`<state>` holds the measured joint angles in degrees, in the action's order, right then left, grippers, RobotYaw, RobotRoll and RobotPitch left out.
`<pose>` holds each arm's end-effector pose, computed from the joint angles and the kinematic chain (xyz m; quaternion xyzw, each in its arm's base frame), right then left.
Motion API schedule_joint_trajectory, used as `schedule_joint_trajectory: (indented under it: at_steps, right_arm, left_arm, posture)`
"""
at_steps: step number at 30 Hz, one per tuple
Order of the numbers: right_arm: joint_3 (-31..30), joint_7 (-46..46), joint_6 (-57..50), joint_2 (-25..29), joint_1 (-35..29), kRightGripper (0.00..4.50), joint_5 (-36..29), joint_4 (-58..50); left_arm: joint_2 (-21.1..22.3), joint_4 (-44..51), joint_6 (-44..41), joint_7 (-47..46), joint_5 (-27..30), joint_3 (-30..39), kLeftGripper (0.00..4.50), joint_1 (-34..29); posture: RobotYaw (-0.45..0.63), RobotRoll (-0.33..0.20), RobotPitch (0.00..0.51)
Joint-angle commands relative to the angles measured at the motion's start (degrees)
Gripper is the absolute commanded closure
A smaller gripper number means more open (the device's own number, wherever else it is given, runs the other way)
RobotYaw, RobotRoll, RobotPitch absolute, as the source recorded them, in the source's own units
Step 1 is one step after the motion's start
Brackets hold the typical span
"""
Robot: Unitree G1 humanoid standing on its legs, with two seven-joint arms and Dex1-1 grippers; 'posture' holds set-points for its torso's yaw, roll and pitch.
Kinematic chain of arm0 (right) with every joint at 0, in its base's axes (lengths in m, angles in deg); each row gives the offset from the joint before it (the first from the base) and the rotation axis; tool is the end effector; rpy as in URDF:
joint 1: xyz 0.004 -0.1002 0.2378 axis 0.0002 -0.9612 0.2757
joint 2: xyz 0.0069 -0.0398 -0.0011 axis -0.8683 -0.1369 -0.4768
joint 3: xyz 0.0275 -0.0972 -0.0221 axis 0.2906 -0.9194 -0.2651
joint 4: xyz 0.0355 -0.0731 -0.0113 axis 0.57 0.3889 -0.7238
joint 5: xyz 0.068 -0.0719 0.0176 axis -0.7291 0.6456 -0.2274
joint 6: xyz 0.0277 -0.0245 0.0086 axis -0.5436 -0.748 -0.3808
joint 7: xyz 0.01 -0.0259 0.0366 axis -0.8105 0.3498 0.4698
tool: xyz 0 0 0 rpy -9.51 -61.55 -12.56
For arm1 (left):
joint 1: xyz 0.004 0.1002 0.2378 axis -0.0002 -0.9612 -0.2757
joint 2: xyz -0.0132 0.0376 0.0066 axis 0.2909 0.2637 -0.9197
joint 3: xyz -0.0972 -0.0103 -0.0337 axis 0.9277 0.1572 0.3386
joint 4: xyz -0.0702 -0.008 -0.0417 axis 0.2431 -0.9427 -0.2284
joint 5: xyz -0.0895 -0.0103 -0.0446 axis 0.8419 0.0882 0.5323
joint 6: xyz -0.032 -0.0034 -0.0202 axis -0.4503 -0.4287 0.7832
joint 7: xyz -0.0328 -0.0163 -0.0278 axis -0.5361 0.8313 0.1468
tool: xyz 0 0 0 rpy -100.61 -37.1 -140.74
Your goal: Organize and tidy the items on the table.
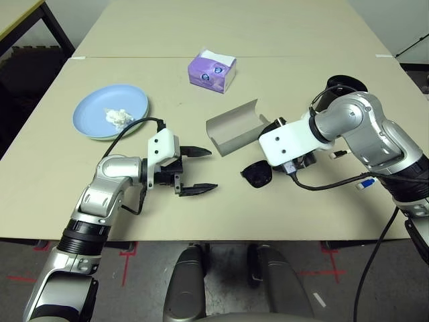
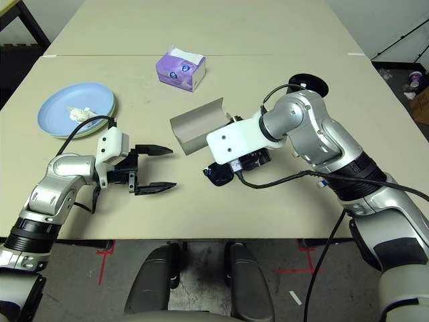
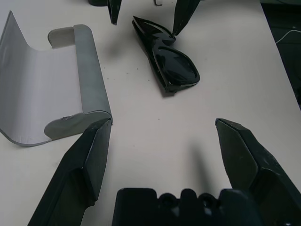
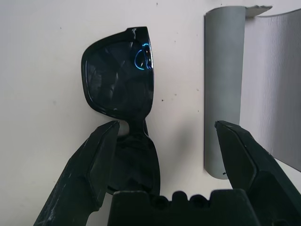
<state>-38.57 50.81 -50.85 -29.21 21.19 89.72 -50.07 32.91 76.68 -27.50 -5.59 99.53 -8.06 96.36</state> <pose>0.2897 -0.1440 0.2500 -0.6311 0.0906 0.5634 0.5254 0.2691 0.2170 0.1508 0.1930 0.0275 -0.6040 0.7728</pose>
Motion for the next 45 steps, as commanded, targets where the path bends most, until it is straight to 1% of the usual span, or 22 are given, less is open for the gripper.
schedule_joint_trajectory:
  at_steps: [1, 11, 21, 30, 38, 45]
  right_arm:
    - [-1.9, 0.5, 2.1, -0.2, 1.3, 0.0, 1.3, 1.4]
    - [-2.9, 0.1, 8.0, -1.3, 2.4, 0.0, 3.1, 4.4]
    - [-2.7, 1.7, 6.5, -1.5, 1.1, 0.0, 3.5, 0.4]
    - [-2.5, 2.7, 5.4, -0.9, 0.1, 0.0, 3.1, -1.8]
    - [-3.0, 1.9, 7.6, -0.8, -0.3, 0.0, 4.5, -0.6]
    - [-3.4, 1.0, 9.1, -1.2, -0.8, 0.0, 6.0, -0.4]
  left_arm:
    - [0.3, 1.9, -0.7, -0.5, 0.5, -0.5, 0.02, -0.9]
    - [0.4, 3.1, -1.4, -1.1, 0.5, -0.7, 0.02, -0.5]
    - [1.5, 5.4, -0.7, -1.8, -0.3, -0.7, 0.02, -1.4]
    - [1.4, 12.6, -3.4, -5.5, 3.4, 2.7, 0.02, -4.5]
    - [0.7, 12.2, -4.0, -7.6, 4.9, 3.6, 0.02, -4.9]
    - [0.7, 11.5, -3.7, -8.2, 5.0, 3.2, 0.02, -4.9]
  posture:
    - [0.06, 0.0, 0.218]
    - [0.07, 0.0, 0.218]
    - [0.07, 0.0, 0.212]
    - [0.07, 0.0, 0.213]
    - [0.08, 0.0, 0.211]
    - [0.08, 0.0, 0.204]
